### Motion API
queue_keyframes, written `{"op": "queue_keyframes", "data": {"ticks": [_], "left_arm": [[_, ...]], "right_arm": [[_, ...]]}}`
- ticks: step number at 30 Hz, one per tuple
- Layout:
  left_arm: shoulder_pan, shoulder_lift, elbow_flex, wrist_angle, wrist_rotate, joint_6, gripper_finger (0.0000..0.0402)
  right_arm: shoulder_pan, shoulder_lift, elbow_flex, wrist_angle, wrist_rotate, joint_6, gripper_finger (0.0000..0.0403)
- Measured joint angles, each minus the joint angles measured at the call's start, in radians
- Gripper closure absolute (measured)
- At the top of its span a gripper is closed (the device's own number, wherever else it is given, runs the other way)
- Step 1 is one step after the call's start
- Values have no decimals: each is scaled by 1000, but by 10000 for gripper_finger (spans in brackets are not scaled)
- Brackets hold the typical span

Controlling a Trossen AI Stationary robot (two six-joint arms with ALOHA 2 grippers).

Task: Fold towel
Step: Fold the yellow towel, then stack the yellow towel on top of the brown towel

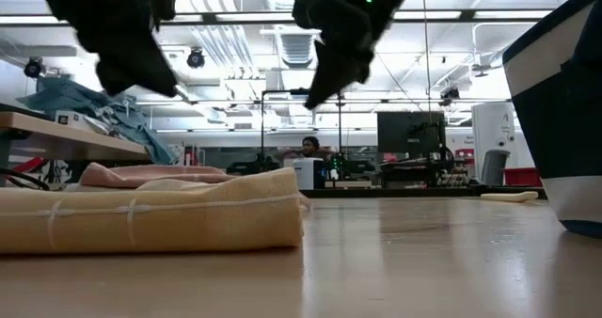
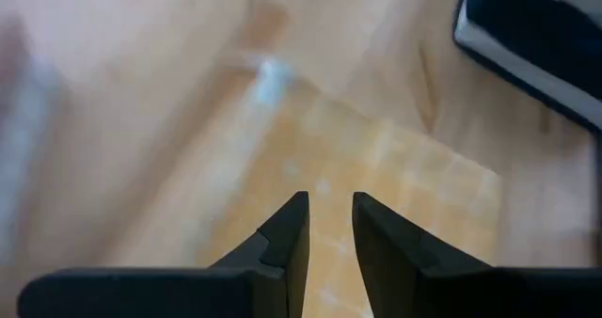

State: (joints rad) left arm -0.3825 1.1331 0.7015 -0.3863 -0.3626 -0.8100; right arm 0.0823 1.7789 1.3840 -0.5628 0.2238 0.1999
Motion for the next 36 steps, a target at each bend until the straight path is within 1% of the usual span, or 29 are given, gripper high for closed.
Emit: {"op": "queue_keyframes", "data": {"ticks": [4, 6, 9, 13, 16, 20, 23, 25, 28, 32, 36], "left_arm": [[43, -32, 1, 37, -97, 210, 326], [79, -35, 2, 98, -97, 309, 326], [133, -31, 2, 170, -69, 396, 326], [180, -14, 3, 180, -1, 446, 326], [185, -2, 2, 217, 8, 514, 326], [184, 9, 2, 422, 11, 648, 326], [183, 5, 5, 616, 59, 769, 326], [183, -10, 20, 675, 66, 817, 326], [183, -37, 61, 681, 58, 842, 326], [180, -43, 80, 624, 58, 845, 326], [181, -39, 84, 624, 57, 847, 326]], "right_arm": [[-126, -53, -11, 151, -193, -114, 403], [-181, -61, -13, 197, -286, -159, 403], [-231, -60, -13, 223, -355, -186, 403], [-243, -60, -17, 197, -362, -198, 403], [-235, -59, -20, 167, -361, -175, 403], [-224, -59, -20, 154, -355, -144, 403], [-224, -59, -20, 158, -355, -116, 403], [-233, -59, -3, 153, -353, -58, 403], [-241, -62, 40, 126, -352, 56, 403], [-234, -62, 113, 74, -352, 87, 403], [-216, -62, 157, 178, -359, 185, 403]]}}
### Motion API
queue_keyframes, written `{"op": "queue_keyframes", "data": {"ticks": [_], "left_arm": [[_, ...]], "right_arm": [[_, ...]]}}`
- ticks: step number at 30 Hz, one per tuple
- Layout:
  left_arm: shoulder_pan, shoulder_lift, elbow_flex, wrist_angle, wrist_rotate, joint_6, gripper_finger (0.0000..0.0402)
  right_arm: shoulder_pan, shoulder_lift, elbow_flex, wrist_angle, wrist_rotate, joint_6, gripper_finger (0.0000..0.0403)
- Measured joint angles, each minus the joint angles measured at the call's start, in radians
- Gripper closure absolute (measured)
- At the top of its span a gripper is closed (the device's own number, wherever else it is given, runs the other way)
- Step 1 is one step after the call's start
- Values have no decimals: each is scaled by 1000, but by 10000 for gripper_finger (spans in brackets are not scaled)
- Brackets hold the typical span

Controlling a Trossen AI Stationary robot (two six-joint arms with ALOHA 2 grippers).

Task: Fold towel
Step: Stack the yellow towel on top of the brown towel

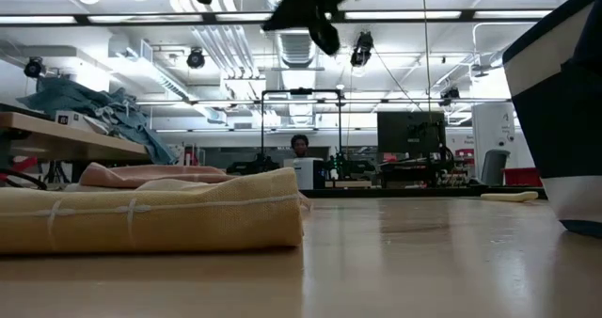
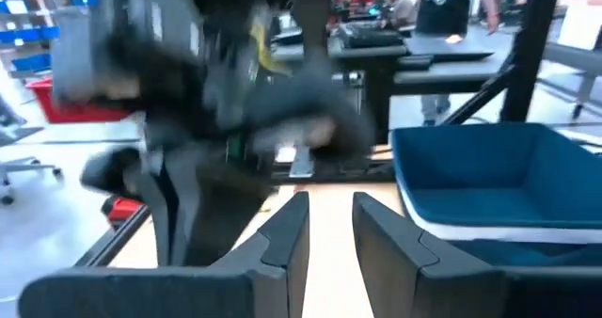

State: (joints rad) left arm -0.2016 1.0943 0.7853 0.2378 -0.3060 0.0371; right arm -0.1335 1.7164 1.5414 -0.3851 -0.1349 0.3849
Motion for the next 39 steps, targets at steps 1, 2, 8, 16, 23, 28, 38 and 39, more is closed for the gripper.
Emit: {"op": "queue_keyframes", "data": {"ticks": [1, 2, 8, 16, 23, 28, 38, 39], "left_arm": [[0, 1, -1, -3, -7, 3, 326], [1, 3, -1, -3, -16, 6, 326], [1, 8, 6, 8, -102, -4, 326], [11, 8, 7, 29, -219, 18, 326], [37, 7, 6, -173, -219, -150, 326], [56, 35, 4, -449, -149, -405, 326], [54, 259, 3, -458, 83, -440, 326], [55, 287, 3, -452, 83, -440, 326]], "right_arm": [[3, 0, 13, 26, -3, 11, 403], [5, 0, 29, 39, -4, 7, 403], [5, 0, 126, 46, 4, -19, 403], [-5, 0, 239, -59, 70, -199, 403], [-53, -1, 252, -334, 73, -385, 403], [-130, 1, 128, -485, 14, -339, 403], [-135, 0, -182, -260, -18, -251, 403], [-133, 0, -198, -232, -43, -249, 403]]}}
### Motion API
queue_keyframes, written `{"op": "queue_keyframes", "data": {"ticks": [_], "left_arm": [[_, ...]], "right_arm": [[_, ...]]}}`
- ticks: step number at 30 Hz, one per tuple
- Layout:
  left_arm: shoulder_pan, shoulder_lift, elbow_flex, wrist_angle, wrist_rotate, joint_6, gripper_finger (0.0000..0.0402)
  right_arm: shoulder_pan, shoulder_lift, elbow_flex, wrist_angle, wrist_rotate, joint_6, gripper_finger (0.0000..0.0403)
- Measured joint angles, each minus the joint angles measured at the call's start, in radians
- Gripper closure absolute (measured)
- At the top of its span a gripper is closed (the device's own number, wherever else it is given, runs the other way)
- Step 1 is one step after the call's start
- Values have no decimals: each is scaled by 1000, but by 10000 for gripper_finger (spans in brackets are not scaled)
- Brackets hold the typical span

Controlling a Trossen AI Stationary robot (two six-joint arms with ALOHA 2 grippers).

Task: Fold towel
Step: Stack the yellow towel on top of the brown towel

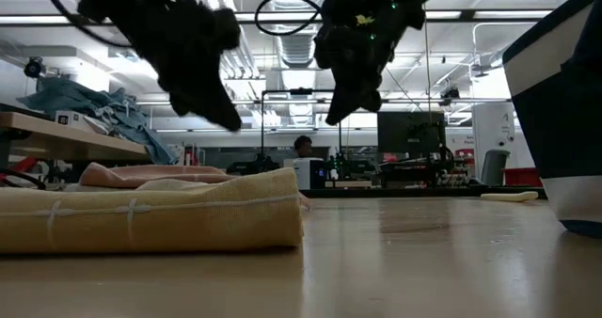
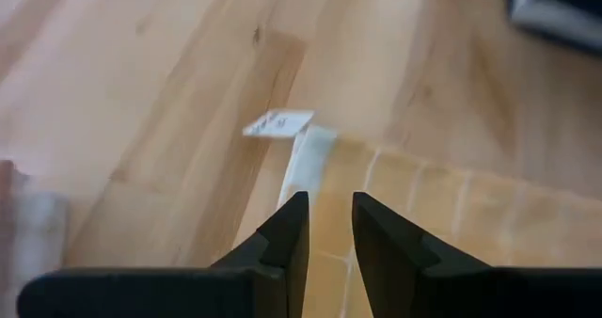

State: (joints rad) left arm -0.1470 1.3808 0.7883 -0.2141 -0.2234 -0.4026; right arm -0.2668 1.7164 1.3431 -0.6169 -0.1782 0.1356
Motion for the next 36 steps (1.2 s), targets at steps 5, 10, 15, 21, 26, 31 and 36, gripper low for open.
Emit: {"op": "queue_keyframes", "data": {"ticks": [5, 10, 15, 21, 26, 31, 36], "left_arm": [[0, 149, 0, 125, 102, 2, 326], [1, 282, 0, 211, 251, 9, 326], [18, 318, 0, 193, 268, 4, 326], [22, 312, -18, 128, 196, -1, 326], [22, 312, -57, 165, 182, -6, 326], [22, 314, -101, 282, 161, -11, 326], [22, 315, -108, 290, 127, -14, 326]], "right_arm": [[2, 0, -62, 93, -159, -5, 403], [34, 8, -119, 203, -165, -5, 398], [75, 53, -133, 245, -158, 65, 362], [131, 154, -124, 232, -137, 165, 289], [150, 207, -110, 277, -148, 233, 230], [158, 245, -106, 400, -193, 300, 191], [169, 298, -106, 454, -199, 352, 167]]}}
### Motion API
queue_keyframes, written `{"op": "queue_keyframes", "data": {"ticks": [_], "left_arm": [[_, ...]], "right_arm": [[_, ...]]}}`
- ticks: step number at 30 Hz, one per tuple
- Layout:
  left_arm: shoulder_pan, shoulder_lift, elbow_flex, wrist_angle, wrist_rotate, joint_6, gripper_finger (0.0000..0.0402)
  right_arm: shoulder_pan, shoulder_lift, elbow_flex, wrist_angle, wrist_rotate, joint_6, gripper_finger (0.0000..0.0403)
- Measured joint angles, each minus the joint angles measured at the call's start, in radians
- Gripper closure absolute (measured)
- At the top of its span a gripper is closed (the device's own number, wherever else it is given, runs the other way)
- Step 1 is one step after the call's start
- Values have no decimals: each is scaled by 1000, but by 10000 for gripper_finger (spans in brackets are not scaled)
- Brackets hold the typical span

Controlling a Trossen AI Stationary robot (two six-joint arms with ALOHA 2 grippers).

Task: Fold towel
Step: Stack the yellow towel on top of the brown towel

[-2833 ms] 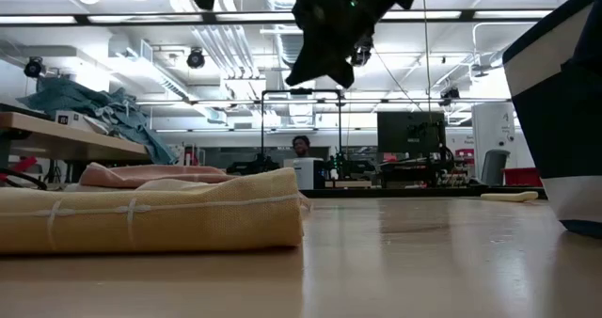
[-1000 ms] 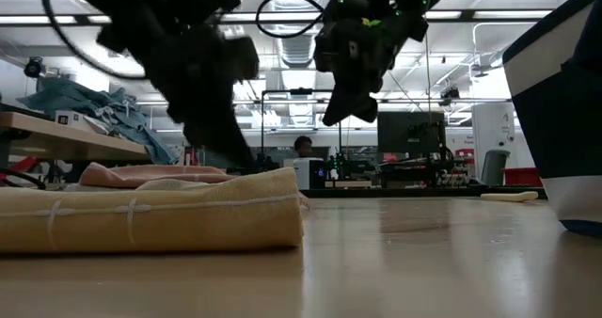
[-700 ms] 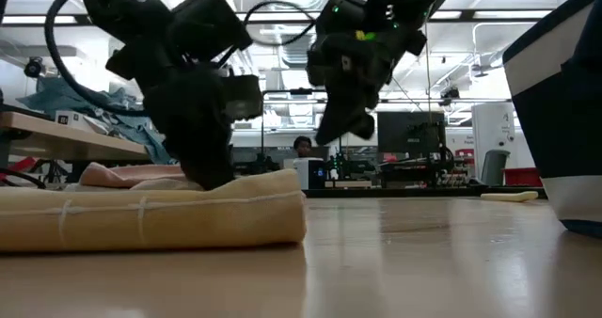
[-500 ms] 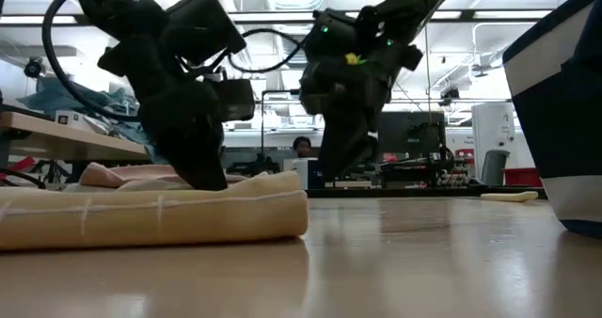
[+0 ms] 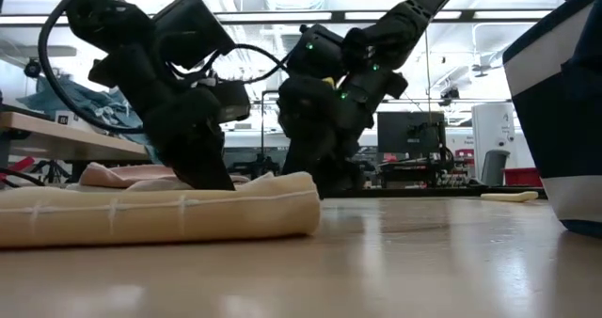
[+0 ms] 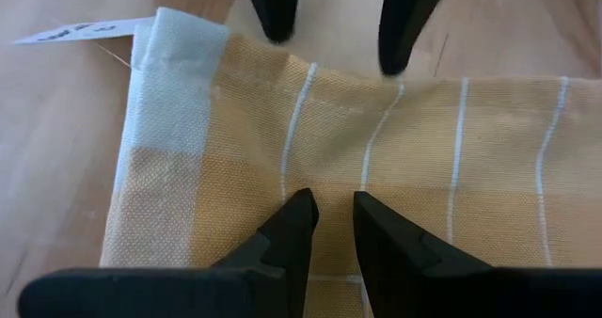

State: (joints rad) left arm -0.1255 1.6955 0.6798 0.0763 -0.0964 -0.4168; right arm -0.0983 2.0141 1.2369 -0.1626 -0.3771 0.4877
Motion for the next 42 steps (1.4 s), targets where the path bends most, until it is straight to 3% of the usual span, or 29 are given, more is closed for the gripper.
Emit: {"op": "queue_keyframes", "data": {"ticks": [7, 17, 24, 34, 38, 42], "left_arm": [[0, 1, -23, 43, -52, -1, 326], [1, 2, -55, 117, -58, -12, 326], [1, 2, -57, 120, -58, -12, 326], [0, 3, -59, 128, -71, -11, 326], [1, 4, -62, 178, -78, 21, 326], [-1, -8, -65, 220, -78, 48, 326]], "right_arm": [[9, 59, 19, 93, -35, 29, 149], [23, 103, 65, 187, -86, 28, 162], [22, 96, 67, 105, -111, -71, 175], [30, 96, 69, 95, -108, -97, 157], [41, 96, 70, 92, 8, -91, 178], [39, 97, 69, 102, 30, -96, 231]]}}
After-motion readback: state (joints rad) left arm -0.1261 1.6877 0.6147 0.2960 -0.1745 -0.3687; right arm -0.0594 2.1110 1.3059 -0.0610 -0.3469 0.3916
